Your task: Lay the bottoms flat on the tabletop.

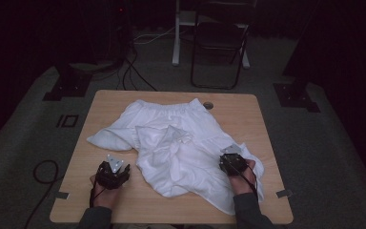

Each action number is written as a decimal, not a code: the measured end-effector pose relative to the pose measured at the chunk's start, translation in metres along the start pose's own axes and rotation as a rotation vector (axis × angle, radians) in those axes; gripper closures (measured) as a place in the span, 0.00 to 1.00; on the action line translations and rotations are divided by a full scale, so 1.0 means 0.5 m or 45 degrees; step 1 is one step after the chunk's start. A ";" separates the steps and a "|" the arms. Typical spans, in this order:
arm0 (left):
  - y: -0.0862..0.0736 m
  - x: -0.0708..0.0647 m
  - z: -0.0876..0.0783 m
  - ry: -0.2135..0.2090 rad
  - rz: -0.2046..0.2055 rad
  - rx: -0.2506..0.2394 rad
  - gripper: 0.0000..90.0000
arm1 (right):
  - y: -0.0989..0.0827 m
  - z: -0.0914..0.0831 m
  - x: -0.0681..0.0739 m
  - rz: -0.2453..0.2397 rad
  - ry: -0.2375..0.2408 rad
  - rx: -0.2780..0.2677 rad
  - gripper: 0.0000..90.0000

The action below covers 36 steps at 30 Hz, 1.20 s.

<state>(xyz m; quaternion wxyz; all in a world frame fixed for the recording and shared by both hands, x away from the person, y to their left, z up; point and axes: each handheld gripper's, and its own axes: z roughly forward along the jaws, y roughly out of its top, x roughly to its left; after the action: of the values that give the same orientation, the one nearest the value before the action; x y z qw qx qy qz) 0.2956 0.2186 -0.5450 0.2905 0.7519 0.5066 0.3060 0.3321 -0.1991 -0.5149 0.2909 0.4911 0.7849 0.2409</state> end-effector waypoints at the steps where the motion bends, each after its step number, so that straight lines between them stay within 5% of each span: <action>1: 0.000 0.000 0.000 0.000 0.000 0.000 0.58 | -0.010 -0.005 -0.008 0.015 -0.023 0.005 0.73; 7: 0.000 0.000 0.000 0.002 0.000 0.000 0.58 | -0.063 -0.036 -0.061 0.121 -0.095 0.022 0.73; 11: 0.000 0.000 0.000 -0.001 -0.001 0.000 0.58 | -0.107 -0.063 -0.109 0.213 -0.197 0.073 0.72; 18: 0.000 0.000 0.000 0.000 -0.001 0.001 0.58 | -0.135 -0.090 -0.150 0.343 -0.318 0.098 0.64; 23: 0.000 0.001 0.000 -0.001 -0.002 0.002 0.58 | -0.111 -0.108 -0.136 0.296 -0.255 -0.049 0.58; 27: 0.000 0.001 0.000 -0.005 -0.007 0.004 0.57 | -0.074 -0.107 -0.105 0.222 -0.146 -0.161 0.56; 33: 0.001 0.006 0.002 -0.024 -0.035 0.009 0.57 | -0.063 -0.069 -0.077 0.147 -0.050 -0.143 0.55; 34: 0.003 0.006 0.003 -0.037 -0.042 0.009 0.57 | -0.069 -0.027 -0.062 0.119 -0.007 -0.071 0.54; 36: 0.005 0.005 0.004 -0.051 -0.039 0.016 0.57 | -0.075 -0.009 -0.057 0.110 0.003 -0.037 0.53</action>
<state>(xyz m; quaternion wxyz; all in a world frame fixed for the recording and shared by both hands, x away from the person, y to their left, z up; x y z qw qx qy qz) 0.2996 0.2199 -0.5439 0.3004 0.7519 0.5140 0.2832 0.3153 -0.2404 -0.5305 0.2866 0.5200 0.7597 0.2652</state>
